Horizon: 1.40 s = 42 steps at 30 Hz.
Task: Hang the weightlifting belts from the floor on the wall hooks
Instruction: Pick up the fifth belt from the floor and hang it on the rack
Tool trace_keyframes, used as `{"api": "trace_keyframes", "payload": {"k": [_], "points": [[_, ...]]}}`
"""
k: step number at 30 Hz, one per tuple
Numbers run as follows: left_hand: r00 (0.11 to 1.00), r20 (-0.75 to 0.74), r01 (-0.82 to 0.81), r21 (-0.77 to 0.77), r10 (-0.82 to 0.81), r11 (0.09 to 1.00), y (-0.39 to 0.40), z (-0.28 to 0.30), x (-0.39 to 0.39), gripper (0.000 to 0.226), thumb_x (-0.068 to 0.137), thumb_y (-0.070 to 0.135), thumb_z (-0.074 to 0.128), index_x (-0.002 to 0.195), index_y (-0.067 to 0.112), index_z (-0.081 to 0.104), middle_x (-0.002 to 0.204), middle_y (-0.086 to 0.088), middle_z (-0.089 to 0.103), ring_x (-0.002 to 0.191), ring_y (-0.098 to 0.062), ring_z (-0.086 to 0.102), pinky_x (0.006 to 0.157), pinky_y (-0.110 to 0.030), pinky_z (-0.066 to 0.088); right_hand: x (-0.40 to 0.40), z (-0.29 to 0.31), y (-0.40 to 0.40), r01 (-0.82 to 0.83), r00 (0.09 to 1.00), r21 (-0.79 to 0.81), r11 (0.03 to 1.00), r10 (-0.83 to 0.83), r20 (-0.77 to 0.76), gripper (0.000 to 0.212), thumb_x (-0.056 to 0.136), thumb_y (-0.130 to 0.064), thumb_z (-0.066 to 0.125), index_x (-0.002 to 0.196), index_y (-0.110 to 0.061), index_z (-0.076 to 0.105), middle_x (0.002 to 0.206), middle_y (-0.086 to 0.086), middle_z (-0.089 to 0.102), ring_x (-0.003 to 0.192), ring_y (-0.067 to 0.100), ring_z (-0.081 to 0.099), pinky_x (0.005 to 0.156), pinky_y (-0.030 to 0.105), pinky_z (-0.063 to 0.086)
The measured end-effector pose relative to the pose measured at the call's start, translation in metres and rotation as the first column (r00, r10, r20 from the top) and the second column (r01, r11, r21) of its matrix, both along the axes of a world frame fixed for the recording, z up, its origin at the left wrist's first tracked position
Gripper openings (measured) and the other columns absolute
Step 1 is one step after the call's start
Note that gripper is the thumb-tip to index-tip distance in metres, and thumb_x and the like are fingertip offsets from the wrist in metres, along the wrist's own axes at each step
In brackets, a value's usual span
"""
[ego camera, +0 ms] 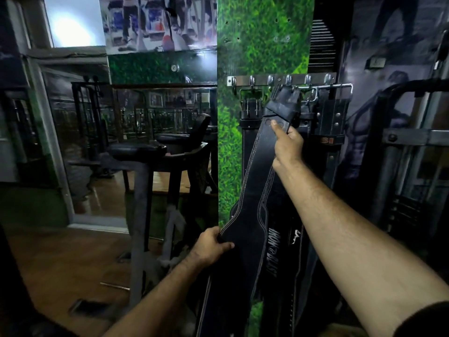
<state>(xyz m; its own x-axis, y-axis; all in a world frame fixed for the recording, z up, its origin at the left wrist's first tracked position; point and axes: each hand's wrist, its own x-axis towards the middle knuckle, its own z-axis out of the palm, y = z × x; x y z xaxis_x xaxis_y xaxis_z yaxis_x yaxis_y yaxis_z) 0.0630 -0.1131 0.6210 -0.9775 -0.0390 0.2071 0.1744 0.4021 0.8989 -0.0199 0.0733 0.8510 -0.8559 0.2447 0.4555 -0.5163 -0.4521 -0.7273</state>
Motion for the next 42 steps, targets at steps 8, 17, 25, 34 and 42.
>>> {"api": "trace_keyframes", "payload": {"k": [8,17,25,34,42], "points": [[0.931,-0.352,0.166,0.181,-0.094,0.969,0.044,0.167,-0.002,0.019,0.094,0.018,0.064,0.103,0.001,0.064,0.084,0.000,0.066,0.073,-0.005,0.062,0.065,-0.019,0.049,0.022,0.011,-0.022,-0.186,0.982,0.146,0.972,0.182,0.039,0.010,0.089,-0.020,0.074,0.085,-0.017,0.064,0.097,0.009,0.072,0.100,0.025,0.066,0.094,0.040,0.049],[0.980,-0.104,0.178,0.077,-0.170,0.981,0.061,0.046,0.001,0.017,0.092,0.018,0.068,0.076,0.012,0.068,0.069,0.011,0.071,0.066,0.001,0.063,0.062,-0.020,0.049,0.000,0.010,0.008,-0.050,0.988,-0.005,0.999,0.050,0.149,0.017,0.081,-0.016,0.078,0.074,-0.015,0.063,0.088,0.013,0.062,0.086,0.024,0.056,0.078,0.039,0.044],[0.999,0.051,0.016,-0.114,-0.011,0.993,0.005,-0.061,0.007,0.063,0.057,0.066,0.083,0.084,0.011,0.068,0.084,0.003,0.075,0.080,-0.015,0.072,0.077,-0.044,0.059,0.010,-0.003,0.039,0.040,0.990,-0.047,0.998,-0.034,0.134,0.019,0.088,-0.012,0.074,0.072,-0.016,0.062,0.084,0.005,0.061,0.084,0.020,0.056,0.075,0.034,0.047],[0.992,0.107,-0.036,-0.256,0.065,0.966,0.002,-0.053,0.014,0.057,0.056,0.062,0.077,0.091,0.018,0.070,0.090,0.004,0.077,0.086,-0.012,0.073,0.079,-0.040,0.060,0.025,0.001,0.038,-0.064,0.988,-0.100,0.993,0.077,0.133,0.031,0.092,-0.010,0.070,0.122,-0.004,0.062,0.087,0.000,0.064,0.096,0.018,0.060,0.100,0.041,0.050],[0.988,-0.147,0.063,0.049,-0.055,0.997,0.056,0.046,-0.001,0.040,0.090,0.039,0.068,0.062,0.016,0.051,0.059,0.004,0.047,0.055,-0.009,0.043,0.053,-0.026,0.034,0.036,-0.003,0.016,-0.152,0.981,0.024,0.988,0.148,0.123,0.031,0.085,-0.016,0.077,0.112,-0.005,0.065,0.102,0.013,0.070,0.109,0.031,0.063,0.107,0.050,0.045]]}}
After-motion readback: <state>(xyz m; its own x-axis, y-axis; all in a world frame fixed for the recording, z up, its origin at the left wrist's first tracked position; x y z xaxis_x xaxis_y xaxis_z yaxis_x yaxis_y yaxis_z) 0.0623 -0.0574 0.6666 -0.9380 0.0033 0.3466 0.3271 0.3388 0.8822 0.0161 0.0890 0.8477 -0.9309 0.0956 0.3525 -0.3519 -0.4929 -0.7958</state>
